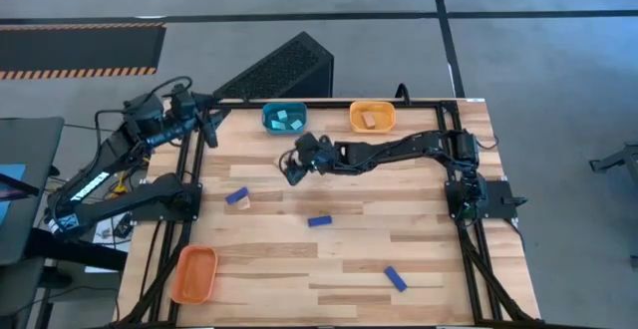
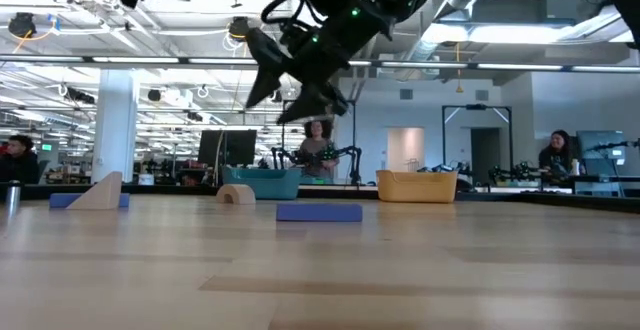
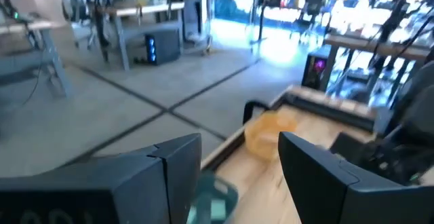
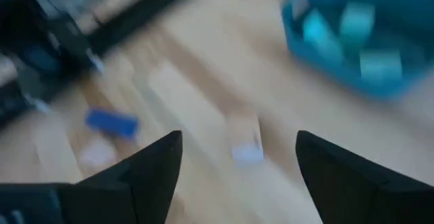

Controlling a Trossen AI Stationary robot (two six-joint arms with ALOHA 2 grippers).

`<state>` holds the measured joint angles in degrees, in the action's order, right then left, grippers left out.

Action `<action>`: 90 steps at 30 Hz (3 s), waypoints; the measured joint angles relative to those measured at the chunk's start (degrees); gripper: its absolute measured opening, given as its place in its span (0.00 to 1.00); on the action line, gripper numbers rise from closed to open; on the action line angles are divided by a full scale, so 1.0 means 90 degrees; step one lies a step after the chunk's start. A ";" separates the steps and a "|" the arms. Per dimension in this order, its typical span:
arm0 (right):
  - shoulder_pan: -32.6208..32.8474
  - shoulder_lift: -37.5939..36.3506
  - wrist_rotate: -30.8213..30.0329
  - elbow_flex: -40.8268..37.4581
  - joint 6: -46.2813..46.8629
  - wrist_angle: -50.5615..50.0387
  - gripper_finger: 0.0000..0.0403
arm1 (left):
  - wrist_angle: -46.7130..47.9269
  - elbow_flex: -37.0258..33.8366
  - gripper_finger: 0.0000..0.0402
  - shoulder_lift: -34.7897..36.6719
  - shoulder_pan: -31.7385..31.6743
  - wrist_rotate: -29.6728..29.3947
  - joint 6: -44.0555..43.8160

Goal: Sort & place blocks by color
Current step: Put the top center brown block into the yellow bin

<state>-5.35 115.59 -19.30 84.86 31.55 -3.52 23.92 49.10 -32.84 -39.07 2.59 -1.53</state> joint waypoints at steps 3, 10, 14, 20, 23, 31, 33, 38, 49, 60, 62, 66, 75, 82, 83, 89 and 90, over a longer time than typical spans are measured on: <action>-0.0240 0.0000 0.0013 0.0007 -0.0489 0.0422 0.77 | -0.0067 0.0287 0.47 -0.0177 0.0002 0.0006 -0.0055; -0.0568 0.0002 0.0099 0.0004 -0.0259 0.0731 0.76 | -0.0444 0.0815 0.47 -0.0389 0.0002 -0.0157 -0.0238; -0.0388 0.0088 0.0077 0.0283 -0.0129 0.0789 0.76 | 0.0164 0.0808 0.47 -0.0426 0.0005 0.0108 -0.0456; 0.0192 0.1614 -0.0442 0.1631 -0.0253 0.0207 0.73 | 0.1427 0.0338 0.47 -0.0201 0.0129 0.0458 -0.0381; 0.0130 0.2238 -0.0812 0.2521 0.0066 -0.1328 0.72 | 0.1292 0.0195 0.47 -0.0028 0.0129 0.0193 -0.0389; -0.0136 0.2866 0.0103 0.3444 -0.0496 -0.1981 0.72 | 0.1270 0.0187 0.47 -0.0309 0.0126 -0.0199 0.0132; -0.0143 0.2912 0.0417 0.3477 -0.0397 -0.1870 0.72 | 0.1234 0.0185 0.47 -0.0525 0.0124 -0.0169 0.0191; -0.0172 0.2924 0.0424 0.3475 -0.0160 -0.2191 0.72 | 0.1261 0.0182 0.47 -0.1017 0.0126 0.0107 0.0200; -0.0123 0.3089 0.1444 0.3501 -0.0500 -0.1950 0.65 | 0.1665 0.0178 0.47 -0.0177 0.0124 0.0118 0.0101; -0.0038 0.2733 0.1428 0.3449 -0.0625 -0.2002 0.65 | 0.1732 0.0183 0.46 0.0692 0.0121 -0.0183 -0.0647; 0.0035 0.2603 0.1398 0.3451 -0.0877 -0.1963 0.65 | 0.1828 0.0187 0.46 0.0763 0.0121 -0.0168 -0.0910; 0.0290 0.2589 0.1213 0.3464 -0.1446 -0.1907 0.65 | 0.2469 0.0187 0.46 0.0775 0.0124 -0.0163 -0.1009; 0.0468 0.3046 0.0726 0.3486 -0.1555 -0.1829 0.64 | 0.2629 -0.0246 0.46 0.0690 0.0124 -0.0544 -0.0650; 0.0436 0.2978 0.0565 0.3474 -0.1345 -0.1984 0.58 | 0.2014 -0.0289 0.47 0.0249 0.0124 -0.0549 -0.0544; 0.0435 0.2914 0.0564 0.3468 -0.1350 -0.2089 0.57 | 0.1869 -0.0289 0.47 0.0185 0.0124 -0.0546 -0.0580; 0.0439 0.2526 0.0444 0.3452 -0.1813 -0.2252 0.53 | 0.1253 -0.0289 0.47 -0.0091 0.0129 -0.0334 -0.0636; 0.0438 0.2500 0.0437 0.3470 -0.1883 -0.2167 0.54 | 0.1256 -0.0289 0.47 -0.0144 0.0129 -0.0323 -0.0637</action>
<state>-1.40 138.09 -15.37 116.09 14.60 -23.01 35.22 46.50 -34.14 -37.91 -0.31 -7.27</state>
